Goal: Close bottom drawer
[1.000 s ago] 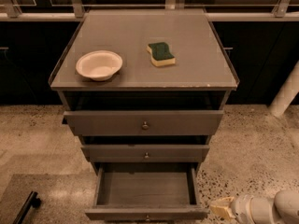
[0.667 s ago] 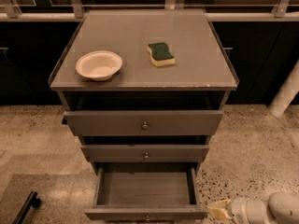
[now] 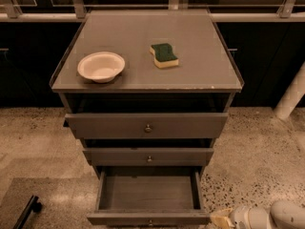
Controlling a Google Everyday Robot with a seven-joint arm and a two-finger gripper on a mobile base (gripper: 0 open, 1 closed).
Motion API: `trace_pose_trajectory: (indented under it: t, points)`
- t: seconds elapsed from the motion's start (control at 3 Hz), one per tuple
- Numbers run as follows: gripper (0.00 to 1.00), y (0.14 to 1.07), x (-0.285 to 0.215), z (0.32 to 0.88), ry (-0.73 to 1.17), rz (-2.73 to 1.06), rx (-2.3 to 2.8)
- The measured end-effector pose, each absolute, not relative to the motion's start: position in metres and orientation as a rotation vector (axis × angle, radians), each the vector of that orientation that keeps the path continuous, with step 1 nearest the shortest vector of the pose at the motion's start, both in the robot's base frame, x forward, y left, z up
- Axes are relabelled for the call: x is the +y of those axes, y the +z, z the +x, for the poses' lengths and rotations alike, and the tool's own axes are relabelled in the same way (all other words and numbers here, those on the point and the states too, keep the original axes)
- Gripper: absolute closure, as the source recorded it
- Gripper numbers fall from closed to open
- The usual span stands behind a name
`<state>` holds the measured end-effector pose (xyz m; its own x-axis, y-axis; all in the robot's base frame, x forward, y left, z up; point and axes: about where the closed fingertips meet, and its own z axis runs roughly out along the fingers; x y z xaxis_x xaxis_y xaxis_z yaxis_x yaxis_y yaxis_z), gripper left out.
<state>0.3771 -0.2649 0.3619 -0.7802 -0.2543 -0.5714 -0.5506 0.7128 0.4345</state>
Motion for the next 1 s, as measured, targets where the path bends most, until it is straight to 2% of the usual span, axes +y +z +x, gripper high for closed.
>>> trace_pose_trajectory:
  t: [1.0]
  points:
    - [1.00,0.286,-0.275,0.392,0.950,-0.558,2.467]
